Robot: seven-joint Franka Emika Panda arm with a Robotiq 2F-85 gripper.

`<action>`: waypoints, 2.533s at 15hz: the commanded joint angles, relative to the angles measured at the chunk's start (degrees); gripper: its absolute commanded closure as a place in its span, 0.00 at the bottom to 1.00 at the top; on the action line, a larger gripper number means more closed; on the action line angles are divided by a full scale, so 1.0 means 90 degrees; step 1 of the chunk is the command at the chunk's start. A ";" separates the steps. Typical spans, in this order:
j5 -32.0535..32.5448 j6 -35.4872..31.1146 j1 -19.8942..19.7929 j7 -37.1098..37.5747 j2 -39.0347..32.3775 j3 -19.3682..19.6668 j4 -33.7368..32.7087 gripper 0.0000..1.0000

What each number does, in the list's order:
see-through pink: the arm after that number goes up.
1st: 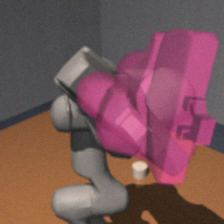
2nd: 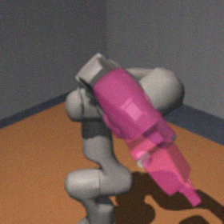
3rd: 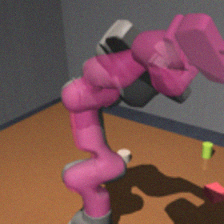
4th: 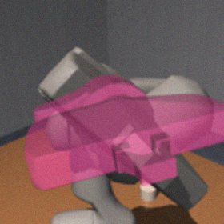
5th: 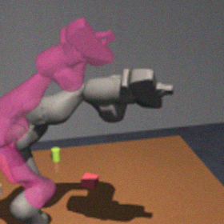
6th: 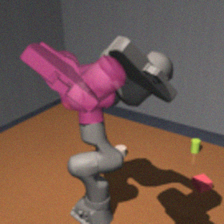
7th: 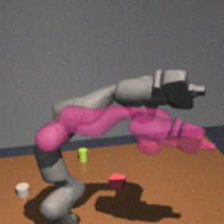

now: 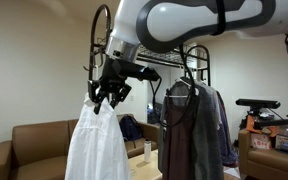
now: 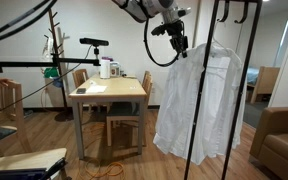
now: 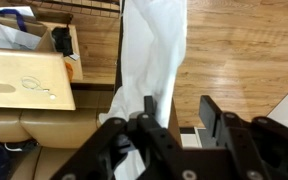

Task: Hang the white shirt on the same rod as the other clothes

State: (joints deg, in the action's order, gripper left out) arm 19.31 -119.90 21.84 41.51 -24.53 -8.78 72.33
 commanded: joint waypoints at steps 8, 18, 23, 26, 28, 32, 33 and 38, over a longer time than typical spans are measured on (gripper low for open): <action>0.0115 -0.0238 0.0055 0.0234 -0.0033 0.0048 0.0011 0.90; 0.0823 -0.1251 0.0147 0.1121 0.0018 0.0467 0.0076 0.90; 0.1641 -0.1534 0.0343 0.1812 0.0057 0.0751 0.0086 0.89; 0.1891 -0.1584 0.0422 0.2074 0.0051 0.0820 0.0066 0.90; 0.1763 -0.1407 0.0405 0.1928 0.0059 0.0747 0.0094 0.84; 0.1374 -0.1071 0.0318 0.1652 0.0071 0.0588 0.0159 0.50; 0.1298 -0.1059 0.0313 0.1671 0.0093 0.0545 0.0303 0.45; 0.0584 -0.0208 0.0232 0.1056 -0.0021 0.0319 0.0019 0.11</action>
State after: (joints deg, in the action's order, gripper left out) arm 28.83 -127.57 25.04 56.24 -25.08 -4.06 73.61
